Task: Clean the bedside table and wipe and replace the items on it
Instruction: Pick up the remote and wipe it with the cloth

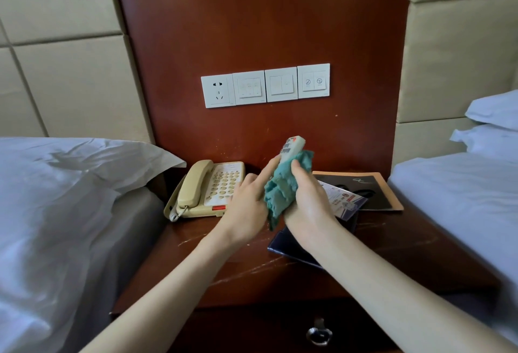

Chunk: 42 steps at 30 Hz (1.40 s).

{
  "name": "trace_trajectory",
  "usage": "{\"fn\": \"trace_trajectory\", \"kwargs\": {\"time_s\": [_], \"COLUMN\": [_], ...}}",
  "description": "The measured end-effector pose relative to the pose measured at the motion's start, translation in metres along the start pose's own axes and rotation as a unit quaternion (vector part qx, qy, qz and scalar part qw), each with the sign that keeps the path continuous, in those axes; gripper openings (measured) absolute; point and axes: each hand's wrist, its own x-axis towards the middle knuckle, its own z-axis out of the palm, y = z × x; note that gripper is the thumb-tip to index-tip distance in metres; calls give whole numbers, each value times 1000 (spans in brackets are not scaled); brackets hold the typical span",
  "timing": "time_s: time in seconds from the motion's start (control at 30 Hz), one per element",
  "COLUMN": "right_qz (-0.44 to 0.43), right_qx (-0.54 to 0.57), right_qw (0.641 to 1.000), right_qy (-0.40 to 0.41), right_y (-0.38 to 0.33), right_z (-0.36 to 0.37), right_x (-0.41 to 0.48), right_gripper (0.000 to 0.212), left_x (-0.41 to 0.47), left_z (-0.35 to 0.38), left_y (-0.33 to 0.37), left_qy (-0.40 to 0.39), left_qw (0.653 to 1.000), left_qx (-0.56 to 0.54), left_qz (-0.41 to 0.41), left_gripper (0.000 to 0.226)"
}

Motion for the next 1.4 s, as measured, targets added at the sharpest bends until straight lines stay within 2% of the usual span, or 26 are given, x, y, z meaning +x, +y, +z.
{"fn": "trace_trajectory", "kwargs": {"time_s": [0.1, 0.27, 0.4, 0.6, 0.73, 0.87, 0.93, 1.1, 1.27, 1.4], "right_qz": [-20, -67, -82, -98, -119, -143, -160, -159, -144, -116], "right_qx": [-64, -142, -159, -216, -255, -317, -314, -283, -252, -221], "right_qw": [998, 987, 981, 965, 948, 917, 917, 940, 954, 967], "right_qy": [-22, -27, -73, -110, -152, -197, -185, -108, -78, -56], "right_y": [-4, -16, -14, -10, -3, 9, 11, 8, 5, 7], "right_z": [-2, -2, -5, -6, -14, -15, -14, -11, -14, -15], "right_x": [0, 1, -2, -6, -15, -24, -25, -20, -17, -17], "right_gripper": [17, 15, 15, 26, 44, 41, 40, 24, 24, 37], "left_x": [-4, -12, -12, -6, -3, -5, -8, -19, -28, -29], "left_z": [4, 11, 9, 4, 0, -1, 1, 6, 6, 6], "left_y": [3, 6, 14, 19, 16, 12, 13, 11, 8, 6], "left_qy": [22, 9, 24, 75, 114, 103, 70, 28, -5, 8], "left_qw": [996, 958, 940, 929, 883, 828, 822, 837, 825, 833], "left_qx": [-90, -287, -341, -362, -446, -534, -550, -537, -560, -549], "left_qz": [18, 5, -6, -24, -87, -138, -128, -100, -79, -61], "left_gripper": [73, 53, 49, 49, 52, 55, 49, 40, 43, 45]}}
